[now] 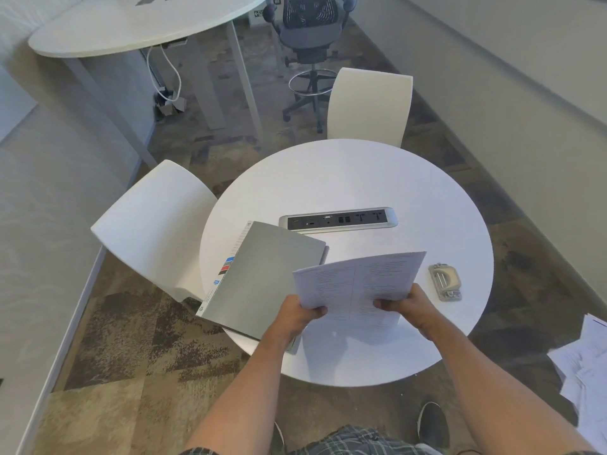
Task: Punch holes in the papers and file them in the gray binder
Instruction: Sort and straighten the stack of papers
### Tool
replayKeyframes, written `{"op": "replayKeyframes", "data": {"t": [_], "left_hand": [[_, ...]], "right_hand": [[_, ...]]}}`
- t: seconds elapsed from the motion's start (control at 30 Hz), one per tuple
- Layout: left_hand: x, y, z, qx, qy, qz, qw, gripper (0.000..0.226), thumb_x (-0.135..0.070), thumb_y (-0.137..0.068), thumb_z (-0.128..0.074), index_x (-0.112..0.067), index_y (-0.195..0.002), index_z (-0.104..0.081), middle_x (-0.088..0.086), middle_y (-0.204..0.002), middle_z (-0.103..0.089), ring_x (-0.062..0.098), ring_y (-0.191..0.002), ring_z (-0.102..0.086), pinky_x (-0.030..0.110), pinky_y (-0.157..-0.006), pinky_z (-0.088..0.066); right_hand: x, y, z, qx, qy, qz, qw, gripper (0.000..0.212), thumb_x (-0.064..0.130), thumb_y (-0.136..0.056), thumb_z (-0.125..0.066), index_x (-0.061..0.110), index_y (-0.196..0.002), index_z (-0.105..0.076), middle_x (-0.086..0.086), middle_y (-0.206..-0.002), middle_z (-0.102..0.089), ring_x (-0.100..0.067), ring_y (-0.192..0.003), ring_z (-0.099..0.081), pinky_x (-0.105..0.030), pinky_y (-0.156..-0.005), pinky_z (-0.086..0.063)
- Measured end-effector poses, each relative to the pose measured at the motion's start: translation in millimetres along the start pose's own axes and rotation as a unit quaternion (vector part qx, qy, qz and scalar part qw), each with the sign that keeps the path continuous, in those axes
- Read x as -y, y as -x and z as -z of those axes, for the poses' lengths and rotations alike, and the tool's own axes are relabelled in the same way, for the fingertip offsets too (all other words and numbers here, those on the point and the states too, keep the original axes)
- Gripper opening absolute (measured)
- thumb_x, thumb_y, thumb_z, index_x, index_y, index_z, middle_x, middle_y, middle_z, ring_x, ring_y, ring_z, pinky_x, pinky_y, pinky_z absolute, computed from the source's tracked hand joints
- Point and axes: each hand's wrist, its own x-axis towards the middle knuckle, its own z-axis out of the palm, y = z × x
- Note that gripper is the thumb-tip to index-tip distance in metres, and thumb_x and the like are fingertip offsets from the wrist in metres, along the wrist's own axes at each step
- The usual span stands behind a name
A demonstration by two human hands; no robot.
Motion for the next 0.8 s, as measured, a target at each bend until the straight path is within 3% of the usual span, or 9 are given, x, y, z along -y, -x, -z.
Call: {"op": "replayKeyframes", "data": {"t": [0.1, 0.2, 0.27, 0.37, 0.43, 0.57, 0.67, 0.8], "left_hand": [[-9, -3, 0, -0.001, 0.002, -0.008, 1.0, 0.034, 0.004, -0.076, -0.084, -0.009, -0.106, -0.075, 0.013, -0.113, -0.075, 0.028, -0.106, -0.069, 0.042, -0.094, -0.057], [-15, -5, -4, 0.008, 0.012, -0.018, 1.0, 0.039, 0.001, -0.078, -0.084, -0.01, -0.113, -0.072, 0.012, -0.116, -0.074, 0.023, -0.104, -0.07, 0.033, -0.086, -0.058], [-15, -6, -8, 0.01, 0.018, -0.019, 1.0, 0.039, 0.001, -0.081, -0.082, -0.008, -0.118, -0.071, 0.012, -0.117, -0.074, 0.024, -0.105, -0.07, 0.03, -0.086, -0.059], [-13, -7, -12, -0.029, 0.022, -0.009, 0.999, 0.035, 0.001, -0.084, -0.078, 0.0, -0.119, -0.071, 0.019, -0.12, -0.072, 0.034, -0.113, -0.069, 0.047, -0.1, -0.056], [-11, -7, -12, -0.045, 0.033, -0.002, 0.998, 0.033, -0.001, -0.086, -0.077, 0.004, -0.118, -0.072, 0.021, -0.119, -0.073, 0.037, -0.113, -0.069, 0.051, -0.102, -0.054], [-11, -8, -7, -0.042, 0.035, 0.013, 0.998, 0.025, -0.012, -0.087, -0.08, -0.009, -0.112, -0.075, 0.01, -0.107, -0.077, 0.027, -0.097, -0.074, 0.032, -0.083, -0.059], [-9, -8, -6, -0.044, 0.043, 0.021, 0.998, 0.026, -0.011, -0.086, -0.08, -0.008, -0.112, -0.076, 0.008, -0.102, -0.078, 0.023, -0.088, -0.075, 0.028, -0.074, -0.059], [-11, -7, -9, -0.053, 0.033, 0.007, 0.998, 0.014, -0.006, -0.087, -0.078, -0.015, -0.098, -0.078, -0.002, -0.087, -0.079, 0.011, -0.072, -0.075, 0.024, -0.063, -0.059]], "right_hand": [[7, -3, -2, -0.011, -0.005, 0.01, 1.0, 0.049, 0.017, -0.056, -0.093, 0.024, -0.102, -0.078, 0.005, -0.104, -0.08, -0.016, -0.101, -0.073, -0.023, -0.078, -0.057], [12, -7, -6, -0.001, 0.008, 0.022, 1.0, 0.052, 0.016, -0.057, -0.093, 0.023, -0.107, -0.078, 0.001, -0.108, -0.08, -0.014, -0.099, -0.075, -0.029, -0.082, -0.059], [9, -9, -9, -0.009, 0.024, 0.014, 1.0, 0.051, 0.017, -0.058, -0.092, 0.021, -0.107, -0.076, 0.002, -0.104, -0.08, -0.015, -0.098, -0.074, -0.026, -0.079, -0.058], [2, -11, -9, -0.032, 0.037, -0.008, 0.999, 0.032, 0.01, -0.073, -0.091, 0.021, -0.1, -0.076, 0.003, -0.101, -0.079, -0.017, -0.097, -0.073, -0.02, -0.069, -0.055], [-2, -12, -6, -0.042, 0.035, -0.016, 0.998, 0.022, 0.005, -0.082, -0.084, 0.019, -0.098, -0.078, 0.003, -0.1, -0.081, -0.018, -0.096, -0.075, -0.018, -0.068, -0.056], [-2, -7, -3, -0.037, 0.029, -0.021, 0.999, 0.021, 0.004, -0.085, -0.082, 0.011, -0.104, -0.078, -0.003, -0.103, -0.081, -0.02, -0.094, -0.078, -0.018, -0.067, -0.059], [-5, -6, -3, -0.06, 0.051, -0.029, 0.996, 0.033, 0.008, -0.085, -0.082, 0.011, -0.116, -0.072, -0.006, -0.105, -0.08, -0.025, -0.096, -0.077, -0.021, -0.067, -0.058], [-5, -5, -14, -0.141, 0.187, -0.039, 0.971, 0.078, 0.018, -0.078, -0.09, 0.028, -0.142, -0.048, 0.002, -0.124, -0.059, -0.022, -0.104, -0.064, -0.034, -0.083, -0.052]]}}
